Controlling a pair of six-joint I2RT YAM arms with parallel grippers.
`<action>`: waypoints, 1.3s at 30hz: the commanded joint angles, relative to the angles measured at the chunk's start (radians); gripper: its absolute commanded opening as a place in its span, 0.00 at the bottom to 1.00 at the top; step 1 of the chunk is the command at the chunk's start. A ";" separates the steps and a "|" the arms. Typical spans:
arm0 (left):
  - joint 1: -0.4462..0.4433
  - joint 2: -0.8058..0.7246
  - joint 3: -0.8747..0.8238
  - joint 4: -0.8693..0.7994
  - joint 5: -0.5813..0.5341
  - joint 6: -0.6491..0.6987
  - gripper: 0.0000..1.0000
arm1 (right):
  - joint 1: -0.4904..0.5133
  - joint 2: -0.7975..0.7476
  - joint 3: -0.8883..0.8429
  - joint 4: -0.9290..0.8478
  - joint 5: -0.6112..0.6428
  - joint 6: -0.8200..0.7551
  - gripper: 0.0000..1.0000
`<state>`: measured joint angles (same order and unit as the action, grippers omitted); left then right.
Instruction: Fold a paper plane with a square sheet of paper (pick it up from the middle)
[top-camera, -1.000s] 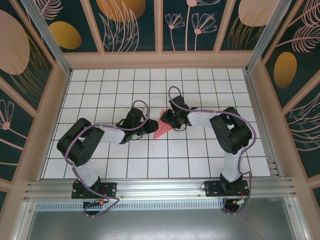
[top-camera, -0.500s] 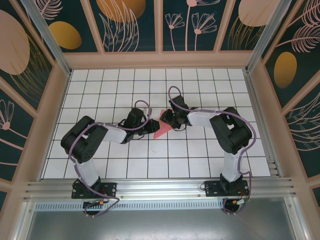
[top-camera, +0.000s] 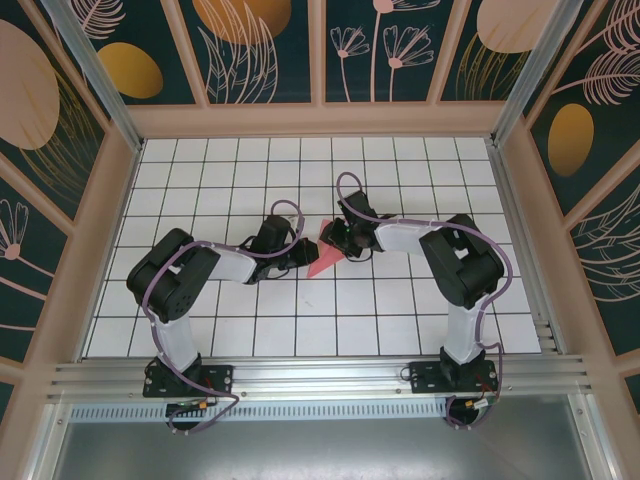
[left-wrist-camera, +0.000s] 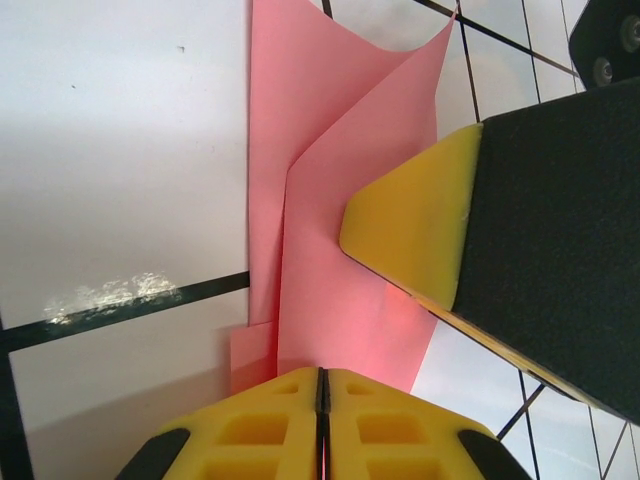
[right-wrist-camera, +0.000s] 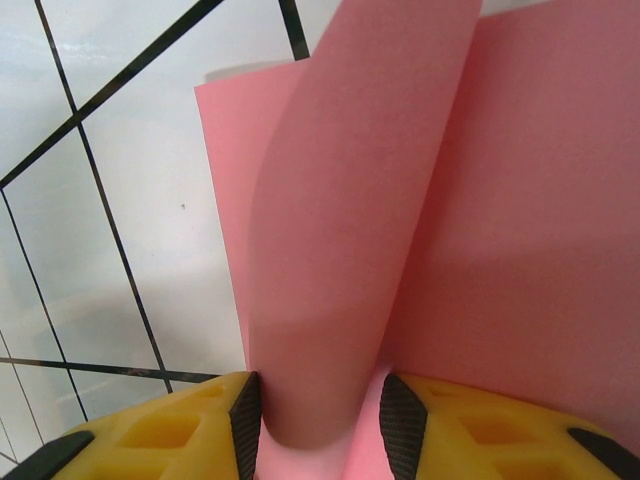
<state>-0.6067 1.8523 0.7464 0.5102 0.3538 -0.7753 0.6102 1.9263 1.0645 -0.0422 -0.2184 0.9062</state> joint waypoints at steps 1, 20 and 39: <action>0.008 0.009 -0.002 -0.029 -0.016 0.019 0.10 | -0.006 0.130 -0.080 -0.166 0.069 -0.035 0.45; 0.009 0.029 0.008 -0.069 -0.022 0.028 0.10 | -0.029 0.021 -0.164 -0.014 -0.001 -0.129 0.49; 0.018 -0.092 -0.021 0.010 -0.024 -0.012 0.17 | -0.032 0.119 -0.109 -0.182 0.114 -0.112 0.35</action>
<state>-0.6018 1.8210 0.7383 0.4854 0.3538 -0.7685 0.5964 1.9091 1.0245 0.0101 -0.2504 0.8097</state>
